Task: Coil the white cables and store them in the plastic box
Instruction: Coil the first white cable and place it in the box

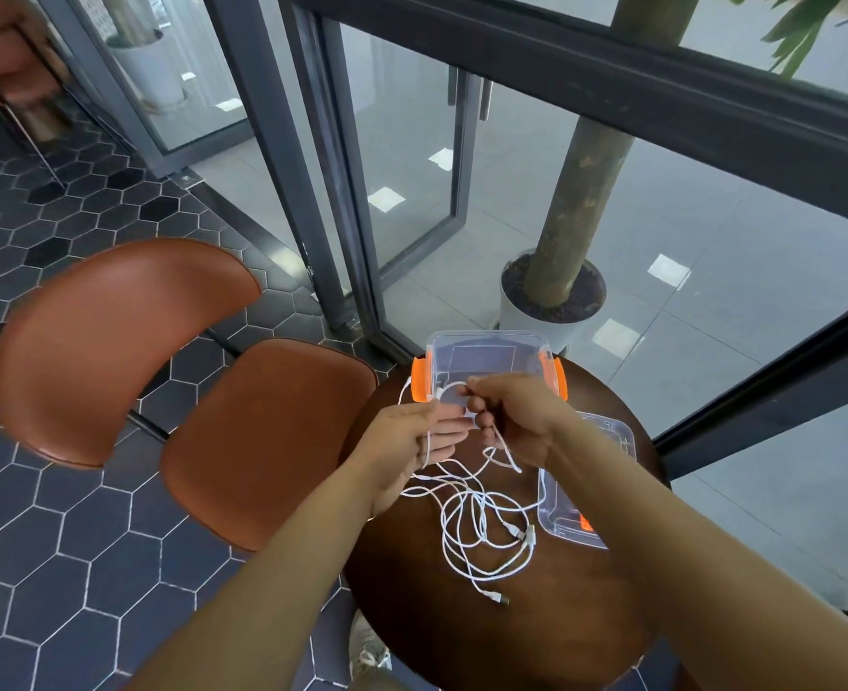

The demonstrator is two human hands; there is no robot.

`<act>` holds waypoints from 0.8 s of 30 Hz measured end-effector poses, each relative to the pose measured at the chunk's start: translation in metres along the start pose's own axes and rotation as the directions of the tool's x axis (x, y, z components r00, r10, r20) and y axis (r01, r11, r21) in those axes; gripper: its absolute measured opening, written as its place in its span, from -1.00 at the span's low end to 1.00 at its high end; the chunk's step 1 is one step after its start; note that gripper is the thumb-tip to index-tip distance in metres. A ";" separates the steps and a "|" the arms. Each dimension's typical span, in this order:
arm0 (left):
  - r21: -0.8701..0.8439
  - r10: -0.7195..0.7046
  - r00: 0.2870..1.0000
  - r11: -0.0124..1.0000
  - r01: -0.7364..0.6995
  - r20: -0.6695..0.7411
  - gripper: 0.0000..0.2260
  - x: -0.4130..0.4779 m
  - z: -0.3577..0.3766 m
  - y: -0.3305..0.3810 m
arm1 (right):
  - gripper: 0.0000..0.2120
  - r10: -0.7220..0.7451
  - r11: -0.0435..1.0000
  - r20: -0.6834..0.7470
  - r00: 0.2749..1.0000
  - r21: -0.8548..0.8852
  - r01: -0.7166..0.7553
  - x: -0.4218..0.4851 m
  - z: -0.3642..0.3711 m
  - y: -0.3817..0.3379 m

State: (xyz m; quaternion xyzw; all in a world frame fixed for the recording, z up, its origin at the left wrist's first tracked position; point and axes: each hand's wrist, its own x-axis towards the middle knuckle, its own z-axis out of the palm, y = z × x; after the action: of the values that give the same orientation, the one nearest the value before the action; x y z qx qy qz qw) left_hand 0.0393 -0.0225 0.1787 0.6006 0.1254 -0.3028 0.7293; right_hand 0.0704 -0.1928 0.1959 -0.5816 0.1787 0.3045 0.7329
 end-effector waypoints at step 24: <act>-0.673 0.051 0.993 0.731 -0.109 -0.106 -0.70 -0.003 0.005 0.021 | -0.82 -0.406 0.457 0.173 0.897 -0.812 0.363 -0.017 0.003 0.078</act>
State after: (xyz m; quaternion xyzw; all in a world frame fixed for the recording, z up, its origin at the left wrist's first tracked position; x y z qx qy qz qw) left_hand 0.0478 -0.0244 0.1983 0.3103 0.2299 -0.1803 0.9046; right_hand 0.0063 -0.1836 0.1488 -0.8878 -0.1051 0.1656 0.4164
